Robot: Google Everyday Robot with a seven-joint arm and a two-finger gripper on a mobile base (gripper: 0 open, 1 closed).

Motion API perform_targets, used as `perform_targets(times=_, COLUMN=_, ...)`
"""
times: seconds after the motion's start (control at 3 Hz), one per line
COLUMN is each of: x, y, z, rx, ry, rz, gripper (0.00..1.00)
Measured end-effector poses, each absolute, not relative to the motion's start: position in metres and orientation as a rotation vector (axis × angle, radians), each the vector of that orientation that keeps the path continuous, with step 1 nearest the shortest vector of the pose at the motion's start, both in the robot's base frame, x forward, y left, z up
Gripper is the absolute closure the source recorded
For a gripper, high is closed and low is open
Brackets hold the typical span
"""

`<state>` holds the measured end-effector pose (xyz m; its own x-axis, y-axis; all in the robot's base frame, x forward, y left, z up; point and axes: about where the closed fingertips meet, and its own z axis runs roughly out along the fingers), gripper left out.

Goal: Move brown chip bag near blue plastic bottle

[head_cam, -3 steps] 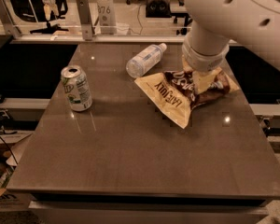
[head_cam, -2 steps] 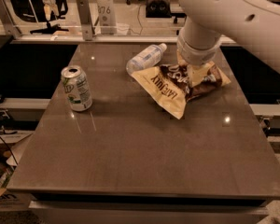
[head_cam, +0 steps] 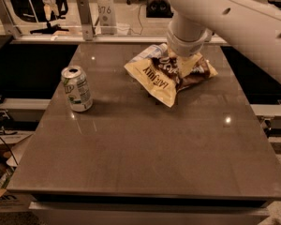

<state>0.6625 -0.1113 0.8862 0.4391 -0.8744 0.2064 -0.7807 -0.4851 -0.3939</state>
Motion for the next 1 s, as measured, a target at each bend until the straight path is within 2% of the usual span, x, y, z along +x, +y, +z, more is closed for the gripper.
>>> perform_targets(times=0.67, x=0.6759, y=-0.1024, z=0.8833, rx=-2.461, ry=1.419, rz=-0.566, gripper=0.14)
perform_targets(times=1.0, x=0.676, y=-0.1021, z=0.8818, rx=-2.464, ry=1.419, rz=-0.564, gripper=0.0)
